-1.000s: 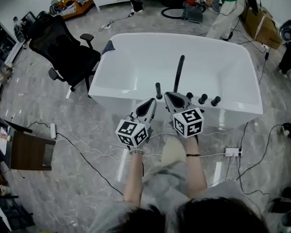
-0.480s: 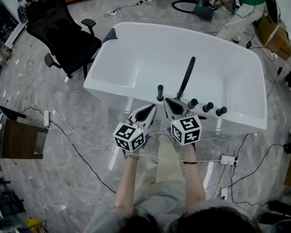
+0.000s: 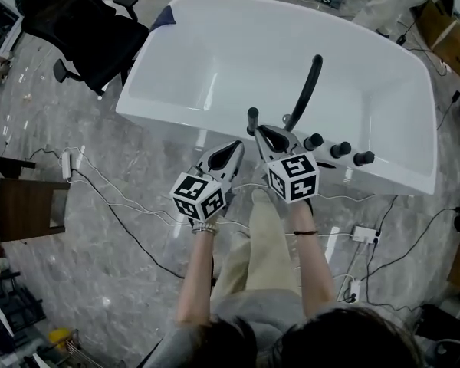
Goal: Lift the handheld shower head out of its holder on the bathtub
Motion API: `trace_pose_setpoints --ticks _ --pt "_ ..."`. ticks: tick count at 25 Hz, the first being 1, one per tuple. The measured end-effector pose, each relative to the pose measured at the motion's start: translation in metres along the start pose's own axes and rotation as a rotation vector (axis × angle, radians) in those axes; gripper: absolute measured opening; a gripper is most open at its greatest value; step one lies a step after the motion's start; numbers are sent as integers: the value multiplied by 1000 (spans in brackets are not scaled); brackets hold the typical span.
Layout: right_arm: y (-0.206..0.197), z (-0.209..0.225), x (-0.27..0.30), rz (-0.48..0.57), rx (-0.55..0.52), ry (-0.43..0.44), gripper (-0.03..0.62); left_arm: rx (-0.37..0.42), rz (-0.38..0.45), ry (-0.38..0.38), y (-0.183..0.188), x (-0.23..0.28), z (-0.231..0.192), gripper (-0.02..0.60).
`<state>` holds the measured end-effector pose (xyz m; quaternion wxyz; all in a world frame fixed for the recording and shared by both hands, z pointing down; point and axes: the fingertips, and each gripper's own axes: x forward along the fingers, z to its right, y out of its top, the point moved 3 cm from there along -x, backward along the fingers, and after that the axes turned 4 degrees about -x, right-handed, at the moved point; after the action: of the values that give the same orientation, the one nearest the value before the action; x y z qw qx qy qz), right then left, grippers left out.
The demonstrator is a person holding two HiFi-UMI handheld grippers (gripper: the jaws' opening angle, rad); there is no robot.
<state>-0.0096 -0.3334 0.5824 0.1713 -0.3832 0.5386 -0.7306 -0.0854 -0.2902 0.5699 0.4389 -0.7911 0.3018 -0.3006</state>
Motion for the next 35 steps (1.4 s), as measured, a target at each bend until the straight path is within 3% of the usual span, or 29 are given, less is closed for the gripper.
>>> trace_pose_setpoints --ticks 8,18,35 --pt "-49 21 36 -65 23 6 61 -8 -43 5 -31 22 -29 5" --pt "-72 31 72 -101 27 28 141 -35 -83 34 -55 31 -58 5" --pt "-90 38 107 -140 6 12 156 -82 -85 64 -71 36 -81 5"
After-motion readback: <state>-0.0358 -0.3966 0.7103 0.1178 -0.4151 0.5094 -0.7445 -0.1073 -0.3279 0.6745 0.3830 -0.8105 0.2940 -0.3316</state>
